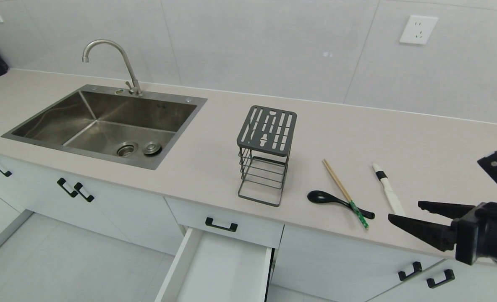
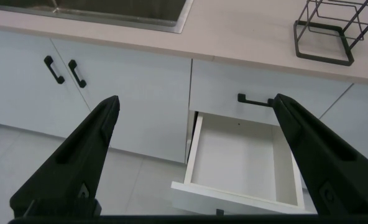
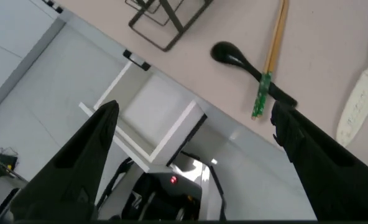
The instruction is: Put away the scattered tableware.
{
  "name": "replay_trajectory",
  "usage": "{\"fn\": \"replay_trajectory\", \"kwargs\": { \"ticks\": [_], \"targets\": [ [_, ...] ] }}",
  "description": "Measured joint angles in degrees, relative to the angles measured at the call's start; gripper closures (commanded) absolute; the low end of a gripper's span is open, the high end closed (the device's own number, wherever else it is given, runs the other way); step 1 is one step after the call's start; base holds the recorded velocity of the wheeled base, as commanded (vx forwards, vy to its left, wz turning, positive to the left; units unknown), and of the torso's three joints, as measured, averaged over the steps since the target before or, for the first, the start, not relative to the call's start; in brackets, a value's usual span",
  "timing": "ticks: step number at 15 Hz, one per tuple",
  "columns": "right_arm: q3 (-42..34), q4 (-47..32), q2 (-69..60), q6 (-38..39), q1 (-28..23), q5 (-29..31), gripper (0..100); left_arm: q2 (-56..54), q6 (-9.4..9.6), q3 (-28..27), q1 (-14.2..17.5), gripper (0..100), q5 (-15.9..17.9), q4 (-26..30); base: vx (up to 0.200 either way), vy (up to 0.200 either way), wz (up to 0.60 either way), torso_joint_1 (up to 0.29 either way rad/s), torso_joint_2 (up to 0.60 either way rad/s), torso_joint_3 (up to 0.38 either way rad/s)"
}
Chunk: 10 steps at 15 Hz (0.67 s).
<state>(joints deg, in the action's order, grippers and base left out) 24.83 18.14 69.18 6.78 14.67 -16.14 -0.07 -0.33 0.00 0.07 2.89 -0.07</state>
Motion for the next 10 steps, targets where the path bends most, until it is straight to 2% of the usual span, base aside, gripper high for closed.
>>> {"fn": "replay_trajectory", "kwargs": {
  "ticks": [3,5,10],
  "targets": [
    [0.66,-0.66,4.77,2.15,-3.17,0.11,0,0.0,0.01,0.0,-0.02,0,0.0,0.0,0.0,0.0,0.0,0.0,0.0,0.0],
    [0.68,-0.52,9.07,2.02,-3.51,0.29,0,0.0,0.0,0.0,-0.02,0,0.0,0.0,0.0,0.0,0.0,0.0,0.0,0.0],
    [0.57,1.01,17.62,1.84,0.62,6.24,0,0.0,0.01,0.0,0.0,0,0.01,0.0,0.0,0.0,0.0,0.0,0.0,0.0]
  ]
}}
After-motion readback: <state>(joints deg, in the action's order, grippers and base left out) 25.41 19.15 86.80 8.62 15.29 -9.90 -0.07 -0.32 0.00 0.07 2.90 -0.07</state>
